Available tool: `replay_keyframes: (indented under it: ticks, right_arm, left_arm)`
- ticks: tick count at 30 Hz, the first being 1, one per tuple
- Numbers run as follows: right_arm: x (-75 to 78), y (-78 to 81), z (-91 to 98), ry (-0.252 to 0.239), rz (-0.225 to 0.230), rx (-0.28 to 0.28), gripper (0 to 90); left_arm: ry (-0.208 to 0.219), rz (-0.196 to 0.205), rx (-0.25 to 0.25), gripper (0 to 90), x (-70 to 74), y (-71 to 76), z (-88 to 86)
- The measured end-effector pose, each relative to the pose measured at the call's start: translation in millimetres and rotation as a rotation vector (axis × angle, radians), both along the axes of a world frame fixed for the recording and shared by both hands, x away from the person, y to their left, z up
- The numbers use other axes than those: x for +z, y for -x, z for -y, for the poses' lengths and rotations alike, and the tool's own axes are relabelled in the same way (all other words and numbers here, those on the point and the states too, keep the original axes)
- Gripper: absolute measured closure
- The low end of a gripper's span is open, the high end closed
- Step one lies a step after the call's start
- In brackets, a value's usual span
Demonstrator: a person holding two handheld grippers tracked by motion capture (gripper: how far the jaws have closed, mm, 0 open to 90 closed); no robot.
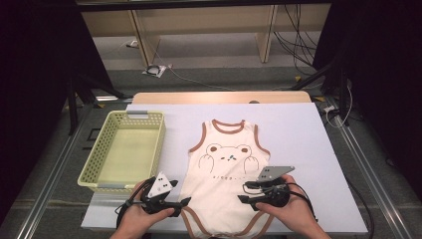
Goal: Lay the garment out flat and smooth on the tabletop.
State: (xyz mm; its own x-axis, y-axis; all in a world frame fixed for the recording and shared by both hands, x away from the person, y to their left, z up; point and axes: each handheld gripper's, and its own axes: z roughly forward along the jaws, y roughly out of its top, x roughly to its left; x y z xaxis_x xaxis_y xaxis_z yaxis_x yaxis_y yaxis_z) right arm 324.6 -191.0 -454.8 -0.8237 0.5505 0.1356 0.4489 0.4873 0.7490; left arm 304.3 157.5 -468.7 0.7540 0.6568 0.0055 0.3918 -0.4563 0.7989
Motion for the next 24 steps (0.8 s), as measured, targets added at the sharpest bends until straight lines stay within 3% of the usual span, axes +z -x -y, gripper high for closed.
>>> replay_keyframes:
  ticks: [9, 16, 24]
  right_arm:
    - [-5.5, -13.9, 23.8, -0.105, 0.094, -0.181, 34.3]
    - [-5.5, -16.8, 28.0, -0.116, 0.109, -0.222, 32.1]
    - [-5.8, -18.1, 31.8, -0.121, 0.162, -0.263, 33.7]
  left_arm:
    - [0.03, 0.022, -0.01, 19.3, -9.0, -4.3, 2.2]
    - [0.035, 0.028, -0.002, 17.3, -11.7, -2.3, 0.2]
    - [0.033, 0.033, 0.003, 17.8, -11.4, -1.7, -2.6]
